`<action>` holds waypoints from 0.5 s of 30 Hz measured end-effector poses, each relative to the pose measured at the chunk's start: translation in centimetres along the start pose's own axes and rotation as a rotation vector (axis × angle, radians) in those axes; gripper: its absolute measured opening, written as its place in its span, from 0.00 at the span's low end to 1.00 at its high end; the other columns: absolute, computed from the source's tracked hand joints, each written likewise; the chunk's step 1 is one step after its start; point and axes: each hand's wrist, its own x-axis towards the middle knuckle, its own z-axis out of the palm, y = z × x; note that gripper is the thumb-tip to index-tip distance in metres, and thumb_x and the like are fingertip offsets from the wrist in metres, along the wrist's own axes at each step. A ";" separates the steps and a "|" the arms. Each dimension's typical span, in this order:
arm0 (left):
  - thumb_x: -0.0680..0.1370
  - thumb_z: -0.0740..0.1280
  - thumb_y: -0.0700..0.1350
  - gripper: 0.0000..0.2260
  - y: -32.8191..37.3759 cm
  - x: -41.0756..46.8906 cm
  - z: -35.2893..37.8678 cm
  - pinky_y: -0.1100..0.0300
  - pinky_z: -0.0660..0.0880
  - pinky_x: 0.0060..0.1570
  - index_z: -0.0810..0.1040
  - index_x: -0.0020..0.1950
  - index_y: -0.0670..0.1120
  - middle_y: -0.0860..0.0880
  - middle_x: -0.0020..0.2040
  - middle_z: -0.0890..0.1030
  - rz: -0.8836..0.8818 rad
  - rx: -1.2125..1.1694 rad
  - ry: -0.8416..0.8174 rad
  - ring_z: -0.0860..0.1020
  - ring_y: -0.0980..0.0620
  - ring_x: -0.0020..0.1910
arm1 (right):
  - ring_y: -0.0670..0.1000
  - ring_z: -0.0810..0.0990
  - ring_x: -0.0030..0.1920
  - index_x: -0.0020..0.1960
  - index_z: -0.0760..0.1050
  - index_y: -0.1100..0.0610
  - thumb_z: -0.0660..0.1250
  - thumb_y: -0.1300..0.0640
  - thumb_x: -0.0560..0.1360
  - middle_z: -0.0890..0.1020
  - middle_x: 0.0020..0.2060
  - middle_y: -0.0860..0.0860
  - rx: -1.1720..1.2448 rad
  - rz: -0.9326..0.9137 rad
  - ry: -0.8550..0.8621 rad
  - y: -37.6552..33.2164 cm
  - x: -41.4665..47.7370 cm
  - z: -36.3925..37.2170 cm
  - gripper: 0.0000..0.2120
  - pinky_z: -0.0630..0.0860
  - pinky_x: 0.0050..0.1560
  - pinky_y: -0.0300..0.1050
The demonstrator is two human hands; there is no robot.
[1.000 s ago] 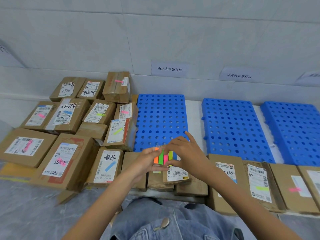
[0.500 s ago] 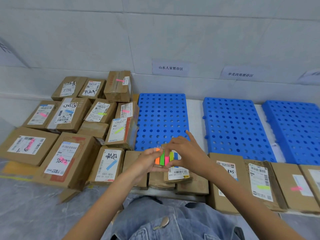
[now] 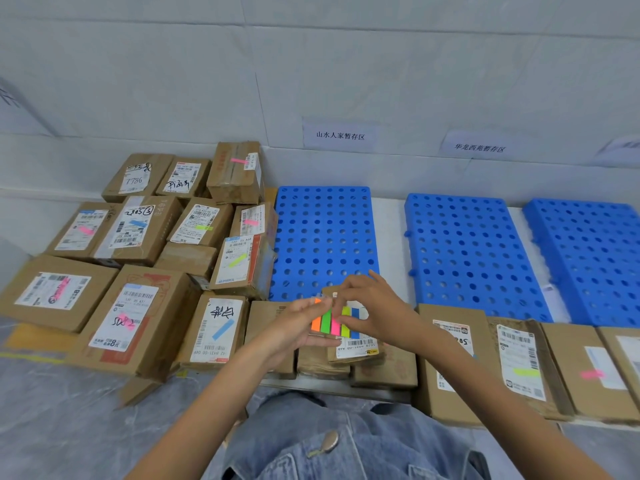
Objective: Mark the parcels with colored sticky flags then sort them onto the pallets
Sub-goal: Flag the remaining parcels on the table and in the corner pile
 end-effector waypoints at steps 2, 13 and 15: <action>0.70 0.69 0.52 0.22 0.2 -0.3 0.2 0.51 0.79 0.54 0.75 0.61 0.43 0.46 0.55 0.81 0.013 0.036 -0.054 0.83 0.49 0.50 | 0.41 0.72 0.49 0.45 0.76 0.50 0.68 0.52 0.74 0.73 0.44 0.42 0.007 0.001 0.032 0.1 0.0 0.5 0.02 0.55 0.72 0.53; 0.75 0.67 0.32 0.13 -0.6 0.8 -0.5 0.62 0.81 0.41 0.73 0.57 0.45 0.48 0.47 0.82 -0.008 0.109 -0.026 0.83 0.54 0.42 | 0.42 0.76 0.46 0.43 0.76 0.51 0.68 0.56 0.75 0.77 0.42 0.42 0.199 0.099 0.252 0.7 0.1 1.1 0.02 0.73 0.51 0.39; 0.76 0.66 0.33 0.12 -0.8 1.0 -1.4 0.62 0.80 0.41 0.74 0.57 0.44 0.47 0.50 0.83 -0.037 0.153 -0.025 0.84 0.53 0.44 | 0.41 0.76 0.45 0.43 0.76 0.53 0.68 0.59 0.75 0.78 0.40 0.43 0.255 0.159 0.345 0.9 0.1 1.0 0.03 0.72 0.50 0.34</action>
